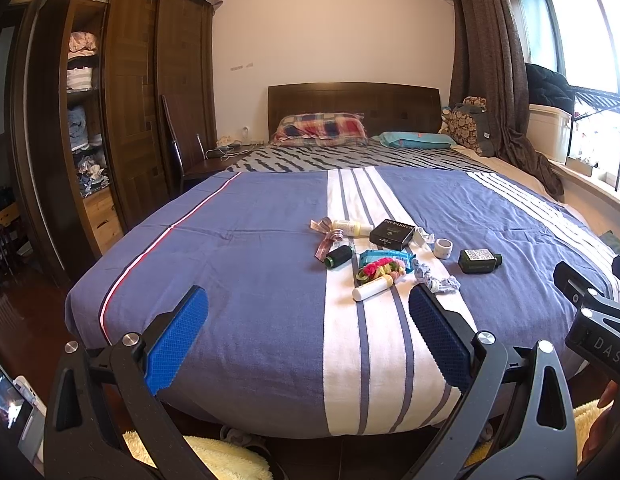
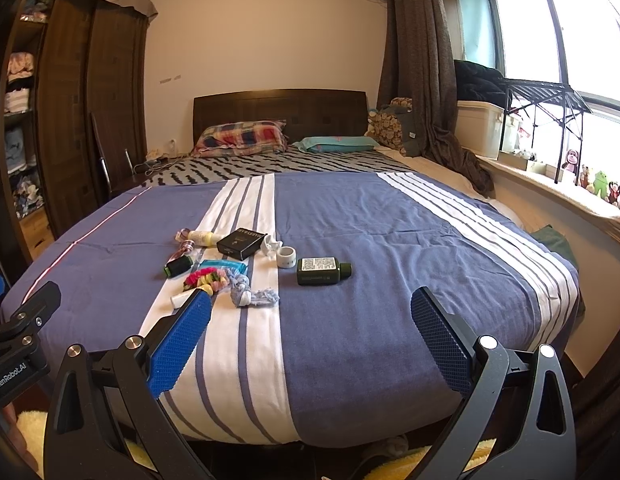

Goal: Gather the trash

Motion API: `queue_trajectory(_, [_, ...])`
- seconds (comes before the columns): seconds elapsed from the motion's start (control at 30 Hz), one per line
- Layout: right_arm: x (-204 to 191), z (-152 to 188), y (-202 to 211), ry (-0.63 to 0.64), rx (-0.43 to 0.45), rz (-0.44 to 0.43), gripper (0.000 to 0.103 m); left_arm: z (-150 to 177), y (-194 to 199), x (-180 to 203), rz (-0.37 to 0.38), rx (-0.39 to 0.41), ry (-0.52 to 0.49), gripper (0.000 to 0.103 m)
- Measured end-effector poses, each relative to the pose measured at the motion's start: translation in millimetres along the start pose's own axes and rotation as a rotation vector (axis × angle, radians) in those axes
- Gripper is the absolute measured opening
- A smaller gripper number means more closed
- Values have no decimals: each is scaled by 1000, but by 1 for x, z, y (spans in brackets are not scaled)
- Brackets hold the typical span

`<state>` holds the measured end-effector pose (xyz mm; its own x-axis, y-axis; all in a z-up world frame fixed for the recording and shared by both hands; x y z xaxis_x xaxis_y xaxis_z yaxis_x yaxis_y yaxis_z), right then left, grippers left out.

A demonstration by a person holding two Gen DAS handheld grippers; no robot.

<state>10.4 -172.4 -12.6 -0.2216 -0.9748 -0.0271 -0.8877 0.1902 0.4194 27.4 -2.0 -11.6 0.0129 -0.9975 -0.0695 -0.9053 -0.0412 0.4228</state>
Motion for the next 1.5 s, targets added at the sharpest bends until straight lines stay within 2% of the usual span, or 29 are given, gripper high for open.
queue_trajectory(1.07, [3, 4, -5, -8, -10, -5, 100, 4, -6, 0, -4, -10, -1, 95])
queue_trajectory(1.5, [11, 13, -36, 8, -51, 18, 100, 15, -41, 2, -10, -86, -14, 95])
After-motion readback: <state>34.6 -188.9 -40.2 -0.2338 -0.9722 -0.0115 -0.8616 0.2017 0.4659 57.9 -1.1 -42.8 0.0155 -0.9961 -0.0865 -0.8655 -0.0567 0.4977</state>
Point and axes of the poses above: each gripper's, at about its wrist camera, not at the fingertips, and y roughly against the way its jaws point, x to its right, z to its underside, the point moved 4 cm from there along -y, roughly the way its jaws point, and after that the axes turned 2 degrees about -z, right-handed, at the moved point
